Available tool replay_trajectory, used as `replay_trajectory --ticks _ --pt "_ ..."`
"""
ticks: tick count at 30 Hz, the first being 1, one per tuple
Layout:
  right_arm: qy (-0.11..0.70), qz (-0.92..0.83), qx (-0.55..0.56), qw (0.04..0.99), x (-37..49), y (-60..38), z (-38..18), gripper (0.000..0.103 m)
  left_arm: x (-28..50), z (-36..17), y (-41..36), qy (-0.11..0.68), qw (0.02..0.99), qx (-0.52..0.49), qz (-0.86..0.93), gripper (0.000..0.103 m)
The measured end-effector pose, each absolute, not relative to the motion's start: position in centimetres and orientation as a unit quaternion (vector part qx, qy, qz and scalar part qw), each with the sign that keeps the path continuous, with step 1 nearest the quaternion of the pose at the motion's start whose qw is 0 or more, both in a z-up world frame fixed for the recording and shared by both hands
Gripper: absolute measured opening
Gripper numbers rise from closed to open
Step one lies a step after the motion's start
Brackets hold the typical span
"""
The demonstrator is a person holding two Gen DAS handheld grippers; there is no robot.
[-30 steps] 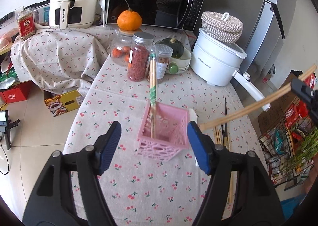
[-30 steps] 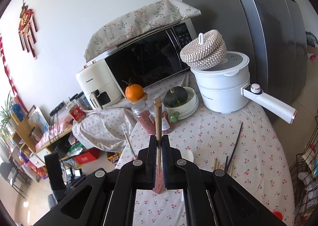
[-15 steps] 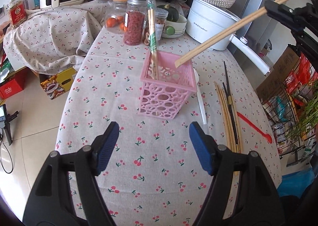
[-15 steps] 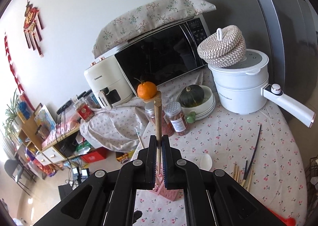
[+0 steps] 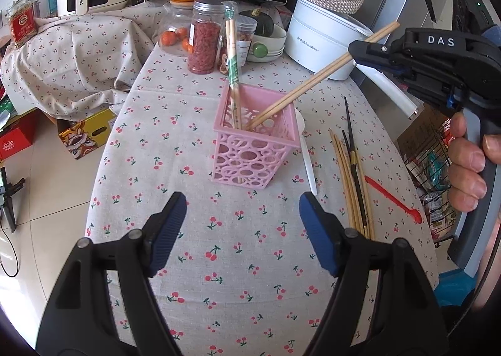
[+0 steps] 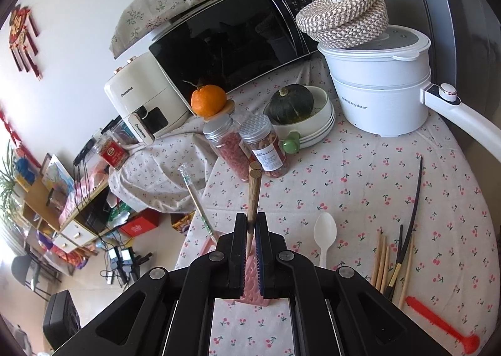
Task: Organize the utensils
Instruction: 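Lower the held chopstick into the pink basket and open the right gripper, then close the left gripper on another wooden chopstick from the pile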
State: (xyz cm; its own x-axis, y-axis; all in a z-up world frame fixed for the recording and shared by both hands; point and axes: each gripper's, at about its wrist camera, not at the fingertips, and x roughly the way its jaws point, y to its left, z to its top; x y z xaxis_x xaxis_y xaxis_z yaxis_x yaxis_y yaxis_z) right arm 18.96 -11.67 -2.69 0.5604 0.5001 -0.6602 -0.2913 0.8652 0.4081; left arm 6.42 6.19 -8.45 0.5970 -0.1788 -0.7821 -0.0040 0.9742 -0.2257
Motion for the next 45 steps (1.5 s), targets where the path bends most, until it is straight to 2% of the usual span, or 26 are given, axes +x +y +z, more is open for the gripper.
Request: replay_trajectory --ticks 3,5,7,9,18,24,31,42,43,45 --pt "0.413 0.221 0.124 0.875 18.8 -11.6 -2.8 0.009 6.4 -8.6 6.0 0.447 0.888 -0.096 -0.047 0.076" --pt "0.412 0.223 0.134 0.873 18.6 -12.0 -2.6 0.020 6.4 -8.5 5.9 0.445 0.889 -0.092 -0.049 0.076" --pt "0.401 0.225 0.140 0.877 18.1 -12.5 -1.9 0.041 6.4 -8.4 5.7 0.444 0.890 -0.091 -0.050 0.077" --pt "0.383 0.230 0.148 0.882 17.4 -13.2 -0.9 0.053 6.4 -8.4 5.6 0.443 0.890 -0.091 -0.052 0.079" --pt "0.343 0.243 0.154 0.894 13.9 -16.6 2.5 0.063 6.4 -8.1 4.1 0.443 0.892 -0.072 -0.063 0.081" --pt "0.347 0.223 0.143 0.900 11.9 -19.5 2.6 0.070 6.3 -8.2 2.7 0.445 0.891 -0.056 -0.073 0.081" --pt "0.410 0.145 0.114 0.893 12.0 -23.6 0.0 0.077 6.4 -8.4 1.0 0.454 0.886 -0.037 -0.082 0.081" --pt "0.509 0.066 0.097 0.853 13.5 -27.9 -5.4 0.077 7.7 -8.8 -4.9 0.468 0.874 0.007 -0.128 0.081" --pt "0.514 0.062 0.097 0.850 13.7 -28.2 -5.6 0.077 8.1 -8.9 -5.7 0.468 0.874 0.013 -0.131 0.079" --pt "0.521 0.058 0.100 0.846 14.1 -28.5 -6.1 0.077 9.2 -9.5 -7.2 0.474 0.869 0.011 -0.142 0.068"
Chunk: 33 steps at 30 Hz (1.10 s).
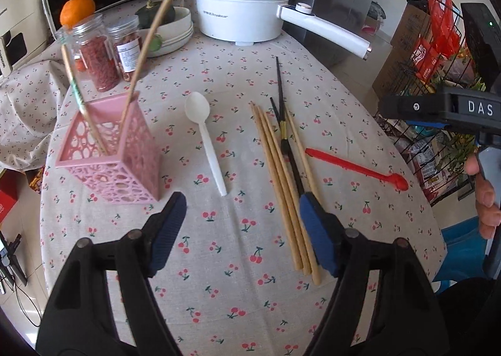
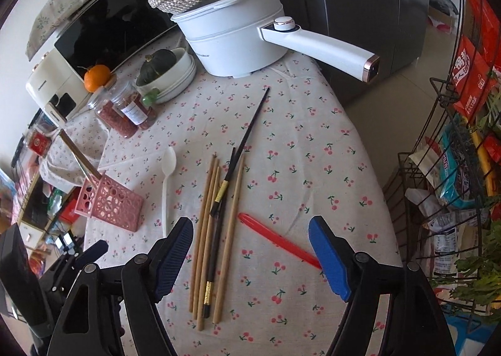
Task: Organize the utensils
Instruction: 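Close the left gripper on another wooden chopstick from the pile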
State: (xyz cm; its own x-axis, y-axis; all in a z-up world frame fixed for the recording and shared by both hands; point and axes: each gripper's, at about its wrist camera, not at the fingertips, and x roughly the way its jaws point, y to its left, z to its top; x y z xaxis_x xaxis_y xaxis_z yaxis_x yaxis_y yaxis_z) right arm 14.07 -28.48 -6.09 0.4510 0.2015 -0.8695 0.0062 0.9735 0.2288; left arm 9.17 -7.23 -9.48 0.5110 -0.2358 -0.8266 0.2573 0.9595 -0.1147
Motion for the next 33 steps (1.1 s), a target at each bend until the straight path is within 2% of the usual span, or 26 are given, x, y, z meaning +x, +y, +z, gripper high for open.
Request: replay_trajectory --ticks 2,4,7,11,16,28,33 --pt "0.526 0.052 0.101 0.843 14.4 -28.8 -6.5 0.077 10.4 -10.5 -8.7 0.484 0.862 0.003 -0.153 0.044" --pt "0.532 0.046 0.102 0.839 14.6 -29.1 -6.9 0.077 12.0 -11.9 -9.7 0.502 0.850 -0.014 -0.158 0.030" --pt "0.543 0.038 0.104 0.833 15.0 -29.5 -7.5 0.077 14.5 -13.5 -10.7 0.519 0.842 -0.036 -0.143 0.018" --pt "0.548 0.040 0.105 0.829 15.4 -29.8 -7.9 0.077 17.0 -15.1 -11.0 0.540 0.829 -0.066 -0.132 0.012" --pt "0.549 0.038 0.112 0.827 15.9 -30.2 -8.1 0.077 18.6 -16.1 -10.9 0.555 0.818 -0.091 -0.120 0.010" --pt "0.556 0.026 0.136 0.819 16.5 -30.9 -8.7 0.078 20.8 -15.9 -13.5 0.610 0.787 -0.002 -0.089 0.009" --pt "0.561 0.020 0.138 0.816 16.1 -31.2 -9.1 0.078 20.1 -15.5 -12.2 0.611 0.784 -0.047 -0.098 0.008"
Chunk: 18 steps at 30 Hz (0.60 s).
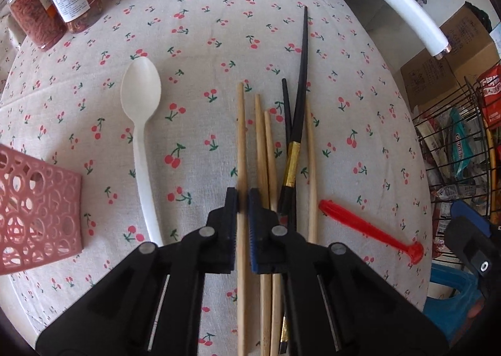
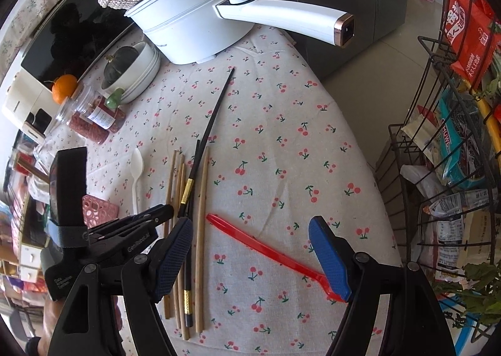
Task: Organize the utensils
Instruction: 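Close the left gripper on another wooden chopstick from the pile, then lift the chopstick toward the basket with the left gripper while the right gripper grasps another chopstick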
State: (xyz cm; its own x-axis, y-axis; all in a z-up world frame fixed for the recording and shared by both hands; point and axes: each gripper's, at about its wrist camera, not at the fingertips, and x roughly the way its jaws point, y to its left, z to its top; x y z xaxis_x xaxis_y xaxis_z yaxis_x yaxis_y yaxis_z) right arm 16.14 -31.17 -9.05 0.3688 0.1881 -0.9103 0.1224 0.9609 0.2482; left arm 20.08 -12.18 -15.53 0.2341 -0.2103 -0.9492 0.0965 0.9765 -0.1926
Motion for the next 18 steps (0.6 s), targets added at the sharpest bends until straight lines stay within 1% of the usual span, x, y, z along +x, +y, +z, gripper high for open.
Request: replay_trajectory --ticks 9,18 --pt "0.566 0.016 0.135 0.813 15.7 -30.7 -9.3 0.078 13.9 -11.5 -9.0 0.562 0.814 -0.036 -0.144 0.008" --pt "0.573 0.046 0.113 0.811 15.7 -26.6 -9.8 0.078 8.6 -7.9 -4.9 0.503 0.845 -0.025 -0.181 0.008"
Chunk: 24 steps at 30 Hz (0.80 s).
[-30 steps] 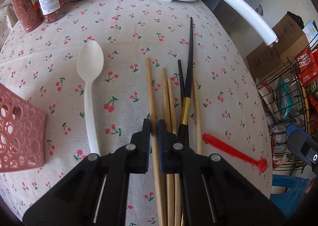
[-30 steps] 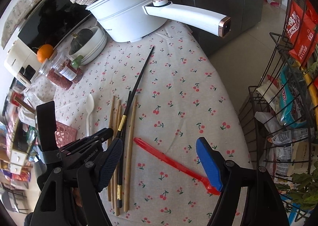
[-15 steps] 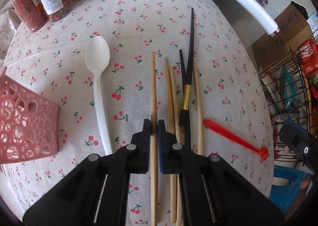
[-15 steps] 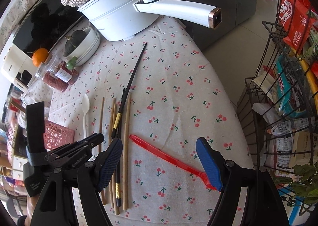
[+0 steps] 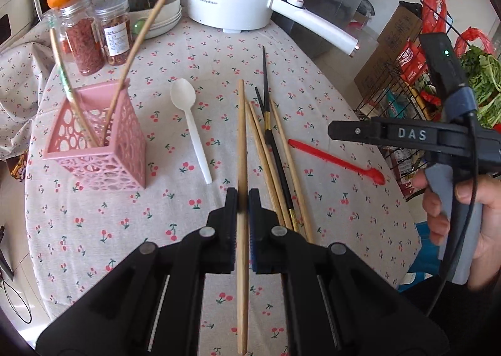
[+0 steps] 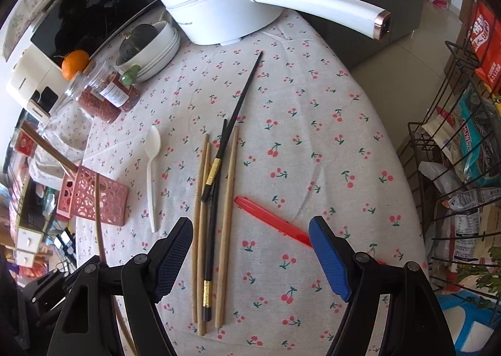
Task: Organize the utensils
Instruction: 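Lift the chopstick toward the basket with the left gripper while the right gripper grasps another chopstick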
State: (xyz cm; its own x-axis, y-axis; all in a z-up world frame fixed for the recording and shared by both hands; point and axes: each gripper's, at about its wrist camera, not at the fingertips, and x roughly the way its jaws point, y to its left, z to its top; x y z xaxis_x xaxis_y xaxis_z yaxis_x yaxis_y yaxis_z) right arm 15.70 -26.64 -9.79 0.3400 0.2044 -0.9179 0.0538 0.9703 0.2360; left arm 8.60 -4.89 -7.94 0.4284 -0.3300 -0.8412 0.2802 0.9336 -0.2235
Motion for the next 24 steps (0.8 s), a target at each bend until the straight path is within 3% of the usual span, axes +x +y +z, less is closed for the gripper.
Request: replay_trajectory --ticks 3,5,7,10,24 --pt "0.577 0.059 0.100 0.809 16.2 -25.0 -10.4 0.075 7.8 -8.0 -3.1 0.490 0.853 -0.036 -0.177 0.008" --pt "0.579 0.074 0.104 0.805 16.5 -24.1 -10.9 0.058 7.5 -8.2 -1.7 0.486 0.856 -0.048 -0.172 0.008" --pt "0.584 0.100 0.118 0.797 17.1 -23.2 -11.6 0.027 7.6 -8.7 -0.8 0.496 0.848 -0.066 -0.174 0.008" --pt "0.597 0.122 0.132 0.782 17.9 -21.7 -12.8 0.016 7.0 -8.5 0.2 0.495 0.848 -0.074 -0.175 0.008" --pt "0.628 0.091 0.103 0.766 20.4 -18.6 -15.9 0.013 5.5 -9.0 4.2 0.501 0.844 -0.109 -0.159 0.008"
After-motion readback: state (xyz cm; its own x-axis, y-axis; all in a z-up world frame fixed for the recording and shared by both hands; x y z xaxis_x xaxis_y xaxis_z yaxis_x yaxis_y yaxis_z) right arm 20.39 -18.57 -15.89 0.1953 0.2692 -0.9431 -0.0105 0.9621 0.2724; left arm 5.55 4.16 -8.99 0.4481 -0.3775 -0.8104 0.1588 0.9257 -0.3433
